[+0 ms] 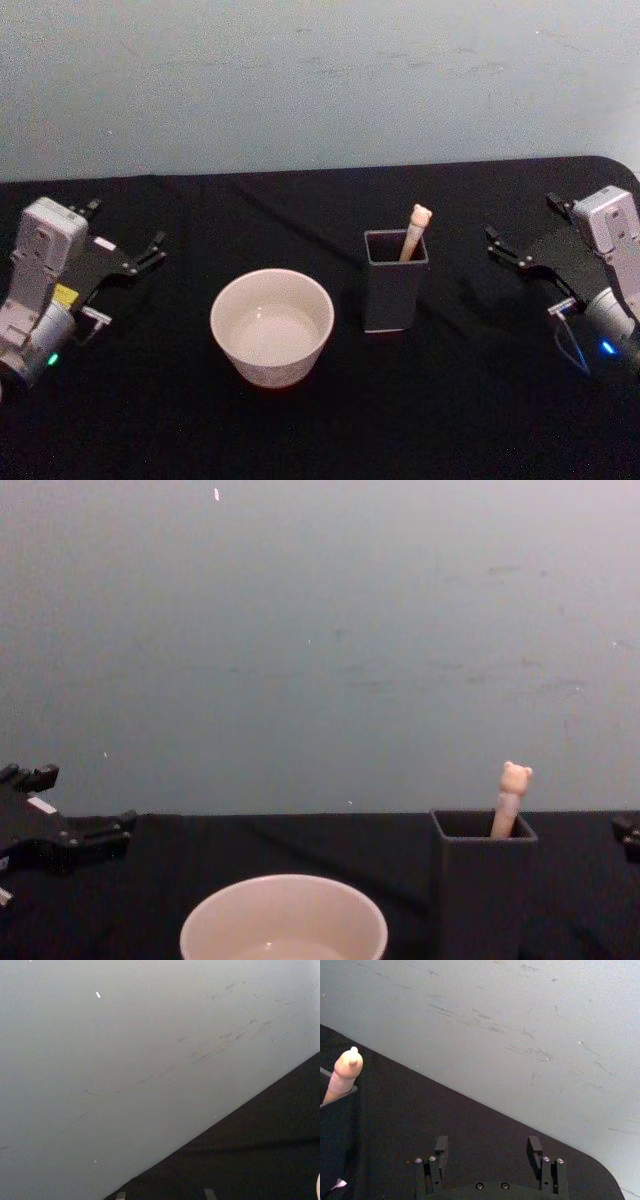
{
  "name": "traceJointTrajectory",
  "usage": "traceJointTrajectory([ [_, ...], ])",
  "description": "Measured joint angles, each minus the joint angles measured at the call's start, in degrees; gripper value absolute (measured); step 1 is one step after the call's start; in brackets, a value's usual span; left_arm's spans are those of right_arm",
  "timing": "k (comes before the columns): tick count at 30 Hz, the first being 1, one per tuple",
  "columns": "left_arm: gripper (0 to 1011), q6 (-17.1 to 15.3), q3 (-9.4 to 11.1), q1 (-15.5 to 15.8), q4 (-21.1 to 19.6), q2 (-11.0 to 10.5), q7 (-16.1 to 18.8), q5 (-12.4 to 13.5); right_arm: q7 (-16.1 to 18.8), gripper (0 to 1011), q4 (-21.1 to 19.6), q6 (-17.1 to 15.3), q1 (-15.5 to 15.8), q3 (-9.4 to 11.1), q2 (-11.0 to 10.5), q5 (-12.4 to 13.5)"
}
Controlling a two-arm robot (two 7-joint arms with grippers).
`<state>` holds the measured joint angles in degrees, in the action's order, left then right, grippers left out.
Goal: Pick up the stirring spoon with one hand, stir inside the cup, then place it back in its original position.
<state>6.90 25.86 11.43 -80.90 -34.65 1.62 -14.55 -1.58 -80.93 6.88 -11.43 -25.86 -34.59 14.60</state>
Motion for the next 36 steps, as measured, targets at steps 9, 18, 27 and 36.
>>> traceJointTrajectory([
  [9,1001,0.0,0.0,0.0,0.0,0.0,0.0,0.0,-0.04,1002,0.02,0.03,0.0,0.0,-0.04,-0.05],
  [18,1001,0.0,0.0,0.0,0.0,0.0,0.0,0.0,-0.04,1002,0.03,0.03,0.0,0.0,-0.06,-0.06],
  [27,1001,0.0,0.0,0.0,0.0,0.0,0.0,0.0,-0.04,1002,0.03,0.03,0.0,0.0,-0.06,-0.05],
  [36,1001,0.0,0.0,0.0,0.0,0.0,0.0,0.0,-0.04,1002,0.03,0.03,0.0,0.0,-0.06,-0.05],
])
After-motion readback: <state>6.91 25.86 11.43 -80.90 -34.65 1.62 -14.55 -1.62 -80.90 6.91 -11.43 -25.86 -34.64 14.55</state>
